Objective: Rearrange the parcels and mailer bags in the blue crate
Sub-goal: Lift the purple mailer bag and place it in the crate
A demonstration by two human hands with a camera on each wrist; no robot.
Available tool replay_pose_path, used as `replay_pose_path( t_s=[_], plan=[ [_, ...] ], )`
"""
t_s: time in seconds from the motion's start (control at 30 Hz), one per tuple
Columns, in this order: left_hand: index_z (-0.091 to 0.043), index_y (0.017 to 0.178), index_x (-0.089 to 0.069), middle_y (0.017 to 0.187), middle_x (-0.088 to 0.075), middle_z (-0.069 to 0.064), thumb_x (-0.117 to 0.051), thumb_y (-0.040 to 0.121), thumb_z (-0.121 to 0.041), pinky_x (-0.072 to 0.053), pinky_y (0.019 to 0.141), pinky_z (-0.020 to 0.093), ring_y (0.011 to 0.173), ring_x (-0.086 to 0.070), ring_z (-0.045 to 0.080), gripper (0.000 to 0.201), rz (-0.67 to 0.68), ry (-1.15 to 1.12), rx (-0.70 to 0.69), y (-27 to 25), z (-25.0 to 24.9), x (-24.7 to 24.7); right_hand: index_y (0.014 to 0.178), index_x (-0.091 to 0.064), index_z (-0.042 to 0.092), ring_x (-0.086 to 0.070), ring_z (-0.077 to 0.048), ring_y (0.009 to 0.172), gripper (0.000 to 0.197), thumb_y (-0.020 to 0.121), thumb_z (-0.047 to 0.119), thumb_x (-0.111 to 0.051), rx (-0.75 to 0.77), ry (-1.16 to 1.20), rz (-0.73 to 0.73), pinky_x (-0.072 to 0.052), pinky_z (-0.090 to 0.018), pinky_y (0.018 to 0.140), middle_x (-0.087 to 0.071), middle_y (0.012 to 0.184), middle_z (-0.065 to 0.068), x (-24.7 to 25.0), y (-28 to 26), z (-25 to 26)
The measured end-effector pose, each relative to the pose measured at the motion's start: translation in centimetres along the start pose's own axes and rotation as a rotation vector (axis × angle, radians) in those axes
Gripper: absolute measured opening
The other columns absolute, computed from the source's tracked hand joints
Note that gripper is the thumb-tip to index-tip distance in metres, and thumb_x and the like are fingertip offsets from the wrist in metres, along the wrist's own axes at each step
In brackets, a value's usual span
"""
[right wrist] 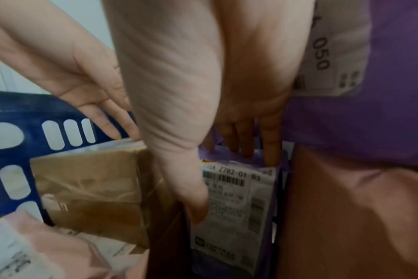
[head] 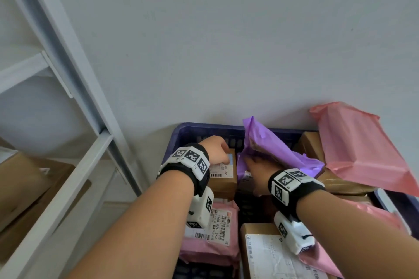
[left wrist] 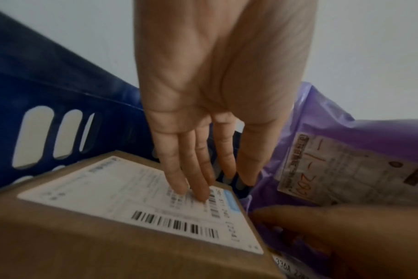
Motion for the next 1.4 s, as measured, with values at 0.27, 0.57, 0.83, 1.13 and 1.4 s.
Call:
replay_pose_path(
  t_s=[0.27, 0.57, 0.83, 1.13, 1.4],
  plan=[
    [-0.015, 0.131, -0.043, 0.116, -0.06, 0.002, -0.081, 0.072, -0.027, -0.047, 0.086, 0.03, 0.106, -0.059, 0.019, 0.07, -0.108, -0.228, -0.156, 1.6, -2.4, 0.2, 0.136, -0.044, 0.011, -0.054, -0.03, 0.121, 0.068, 0.078, 0.026, -0.076, 0.002, -0.023, 0.008, -0.044, -0.037, 0.098, -0.052, 0.135, -0.011, -0.2, 0.4, 0.2],
    [-0.015, 0.105, -0.055, 0.07, -0.066, 0.001, -0.07, 0.085, -0.026, -0.05, 0.064, 0.028, 0.062, -0.065, 0.016, 0.027, -0.236, -0.344, -0.252, 1.4, -5.5, 2.1, 0.12, -0.055, 0.015, -0.063, -0.023, 0.103, 0.057, 0.072, 0.038, -0.076, 0.041, -0.26, -0.064, -0.051, -0.033, 0.083, -0.064, 0.113, -0.002, 1.5, -0.7, 1.0],
    [-0.01, 0.106, -0.058, 0.093, -0.069, 0.012, -0.06, 0.087, 0.0, -0.058, 0.073, 0.032, 0.082, -0.069, 0.024, 0.021, -0.174, -0.503, -0.136, 1.8, -5.5, 3.4, 0.123, -0.052, 0.022, -0.064, -0.024, 0.102, 0.049, 0.077, 0.038, -0.063, 0.047, -0.152, -0.393, -0.05, -0.033, 0.082, -0.064, 0.113, 0.0, 7.3, -3.7, 1.0],
    [-0.008, 0.136, -0.044, 0.116, -0.068, 0.017, -0.044, 0.092, 0.007, -0.045, 0.061, 0.026, 0.09, -0.062, 0.023, 0.047, -0.1, -0.485, -0.033, 0.4, -4.0, 3.4, 0.134, -0.045, 0.02, -0.058, -0.028, 0.113, 0.055, 0.08, 0.028, -0.047, -0.044, 0.004, -0.47, -0.046, -0.037, 0.089, -0.056, 0.128, -0.004, 10.8, -6.0, -1.1],
    [-0.017, 0.141, -0.043, 0.13, -0.061, 0.005, -0.076, 0.063, 0.011, -0.05, 0.101, 0.046, 0.121, -0.056, 0.027, 0.089, 0.151, -0.316, -0.07, -1.7, -3.1, 2.4, 0.09, -0.053, 0.019, -0.05, -0.025, 0.08, 0.017, 0.083, 0.03, -0.043, -0.156, 0.126, -0.631, -0.036, -0.032, 0.069, -0.058, 0.091, -0.003, 14.5, -7.8, -0.6]
  ],
)
Point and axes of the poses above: each hand's wrist, its own y-axis towards the middle knuckle, its own x-axis out of the back of the hand, z = x × y, the point moved 5 cm from there along y, towards the middle knuckle
